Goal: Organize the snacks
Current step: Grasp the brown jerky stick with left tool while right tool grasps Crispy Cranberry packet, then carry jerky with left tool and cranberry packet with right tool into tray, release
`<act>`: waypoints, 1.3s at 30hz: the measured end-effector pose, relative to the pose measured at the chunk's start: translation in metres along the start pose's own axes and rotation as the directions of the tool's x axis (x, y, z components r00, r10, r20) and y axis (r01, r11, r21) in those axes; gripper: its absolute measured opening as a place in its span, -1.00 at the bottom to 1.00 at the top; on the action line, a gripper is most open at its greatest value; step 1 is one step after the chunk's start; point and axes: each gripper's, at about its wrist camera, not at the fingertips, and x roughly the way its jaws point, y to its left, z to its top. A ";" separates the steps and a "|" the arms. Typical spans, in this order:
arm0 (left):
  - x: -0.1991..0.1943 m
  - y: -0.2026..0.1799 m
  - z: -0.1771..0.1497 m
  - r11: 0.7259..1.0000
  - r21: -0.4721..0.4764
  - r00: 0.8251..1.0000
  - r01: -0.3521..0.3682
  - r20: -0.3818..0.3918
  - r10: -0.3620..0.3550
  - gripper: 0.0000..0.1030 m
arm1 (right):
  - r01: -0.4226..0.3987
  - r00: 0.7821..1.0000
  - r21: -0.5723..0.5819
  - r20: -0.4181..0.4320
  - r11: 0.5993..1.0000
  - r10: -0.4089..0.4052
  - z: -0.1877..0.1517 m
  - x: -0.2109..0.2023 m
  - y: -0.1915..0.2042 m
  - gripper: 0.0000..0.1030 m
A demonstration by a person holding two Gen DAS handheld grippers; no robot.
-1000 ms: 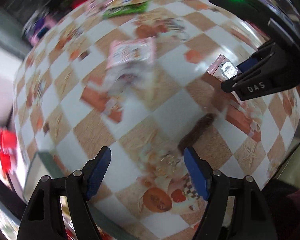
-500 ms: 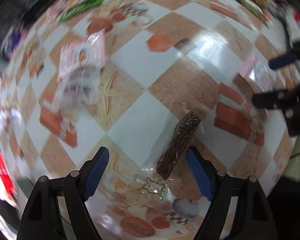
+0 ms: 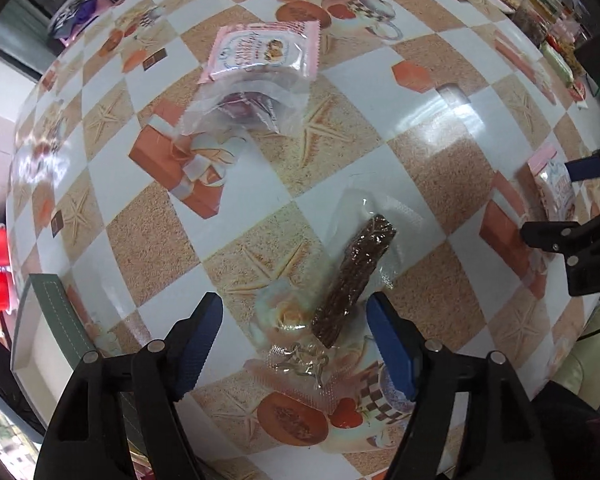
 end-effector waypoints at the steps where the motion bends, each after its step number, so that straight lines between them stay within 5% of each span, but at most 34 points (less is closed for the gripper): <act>1: 0.001 -0.003 -0.001 1.000 0.023 1.000 -0.007 -0.002 0.007 0.52 | 0.002 1.000 -0.006 -0.008 1.000 -0.002 0.000 -0.003 0.009 0.93; 6: 0.001 -0.022 0.010 0.994 0.106 1.000 -0.014 0.016 0.012 0.62 | 0.001 1.000 -0.004 -0.014 1.000 -0.001 0.001 0.004 0.012 1.00; 9: 0.007 -0.026 0.012 0.993 0.115 1.000 -0.017 -0.006 0.018 1.00 | 0.000 1.000 -0.006 -0.009 1.000 0.000 -0.002 0.005 0.007 1.00; 13: 0.020 -0.023 0.013 0.995 0.047 0.995 0.084 -0.049 -0.081 1.00 | -0.001 1.000 -0.003 -0.015 1.000 0.001 0.000 -0.001 0.010 1.00; 26: 0.028 -0.032 0.031 0.996 0.069 0.995 0.057 -0.084 -0.051 0.99 | 0.003 1.000 -0.019 0.006 1.000 -0.003 -0.005 0.011 0.007 1.00; 30: 0.019 -0.053 0.044 0.988 0.148 0.996 0.054 -0.072 -0.043 0.61 | 0.002 1.000 -0.010 -0.019 1.000 -0.003 -0.007 0.008 0.010 0.86; 33: 0.015 -0.062 0.045 0.982 0.163 0.994 0.091 -0.080 -0.078 0.15 | 0.006 1.000 -0.037 -0.005 0.999 -0.007 -0.011 -0.001 0.019 0.33; 34: 0.013 -0.064 0.045 0.982 0.164 0.994 0.095 -0.077 -0.083 -0.08 | 0.007 1.000 -0.039 0.003 0.999 -0.007 -0.011 -0.006 0.022 -0.09; 35: 0.012 -0.066 0.045 0.983 0.161 0.994 0.088 -0.077 -0.077 -0.11 | -0.001 1.000 -0.035 0.005 0.999 0.001 -0.012 -0.009 0.023 -0.18; 39: 0.008 -0.058 0.038 0.988 0.085 0.989 0.129 -0.084 -0.122 -0.17 | -0.078 0.997 0.035 -0.013 0.996 0.079 -0.017 -0.012 0.022 -0.18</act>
